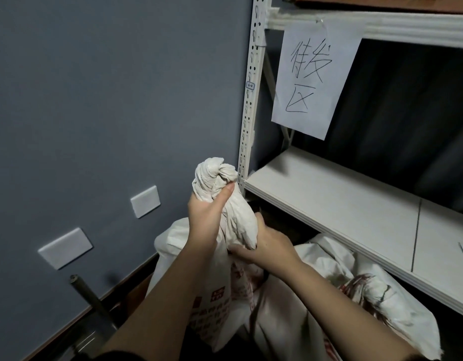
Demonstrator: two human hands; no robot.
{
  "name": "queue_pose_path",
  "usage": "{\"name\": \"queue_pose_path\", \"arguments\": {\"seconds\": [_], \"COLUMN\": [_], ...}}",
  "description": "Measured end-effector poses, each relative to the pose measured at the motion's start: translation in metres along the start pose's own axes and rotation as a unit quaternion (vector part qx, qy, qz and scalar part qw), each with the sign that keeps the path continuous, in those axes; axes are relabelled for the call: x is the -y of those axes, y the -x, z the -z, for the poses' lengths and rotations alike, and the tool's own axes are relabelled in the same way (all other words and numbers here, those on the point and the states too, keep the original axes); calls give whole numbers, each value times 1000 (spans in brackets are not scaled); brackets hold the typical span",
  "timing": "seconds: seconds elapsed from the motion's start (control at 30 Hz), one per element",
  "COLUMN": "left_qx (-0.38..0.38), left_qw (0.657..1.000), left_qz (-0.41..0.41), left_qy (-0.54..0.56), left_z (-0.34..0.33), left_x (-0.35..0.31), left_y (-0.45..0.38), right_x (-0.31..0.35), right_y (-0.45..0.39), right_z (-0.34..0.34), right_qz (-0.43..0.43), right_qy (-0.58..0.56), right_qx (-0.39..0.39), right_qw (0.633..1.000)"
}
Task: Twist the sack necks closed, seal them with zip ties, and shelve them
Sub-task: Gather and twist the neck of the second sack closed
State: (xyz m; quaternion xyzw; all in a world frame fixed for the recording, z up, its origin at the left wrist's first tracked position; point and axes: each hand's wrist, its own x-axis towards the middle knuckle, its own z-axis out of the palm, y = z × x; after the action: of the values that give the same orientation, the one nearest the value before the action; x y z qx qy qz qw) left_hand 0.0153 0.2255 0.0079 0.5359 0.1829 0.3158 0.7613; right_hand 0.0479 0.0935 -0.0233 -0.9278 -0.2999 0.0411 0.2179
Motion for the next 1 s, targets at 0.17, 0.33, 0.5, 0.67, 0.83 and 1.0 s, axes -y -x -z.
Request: {"name": "queue_pose_path", "arguments": {"seconds": [0.17, 0.33, 0.5, 0.67, 0.83, 1.0], "left_qx": [-7, 12, 9, 28, 96, 150], "left_qw": [999, 998, 998, 999, 992, 978], "left_qz": [24, 45, 48, 35, 75, 135], "left_qy": [25, 30, 38, 19, -43, -59], "left_z": [-8, -14, -3, -5, -1, 0], "left_x": [5, 6, 1, -2, -7, -3], "left_y": [3, 4, -7, -4, 2, 1], "right_x": [1, 5, 10, 27, 26, 27], "right_y": [-20, -20, -17, -13, -29, -43], "right_z": [-19, -34, -23, 3, 8, 2], "right_qz": [-17, -37, -87, 16, 27, -10], "right_qy": [120, 94, -331, -245, -258, -272], "right_qx": [25, -4, 7, -47, -5, 19], "right_qw": [992, 995, 940, 968, 966, 962]}}
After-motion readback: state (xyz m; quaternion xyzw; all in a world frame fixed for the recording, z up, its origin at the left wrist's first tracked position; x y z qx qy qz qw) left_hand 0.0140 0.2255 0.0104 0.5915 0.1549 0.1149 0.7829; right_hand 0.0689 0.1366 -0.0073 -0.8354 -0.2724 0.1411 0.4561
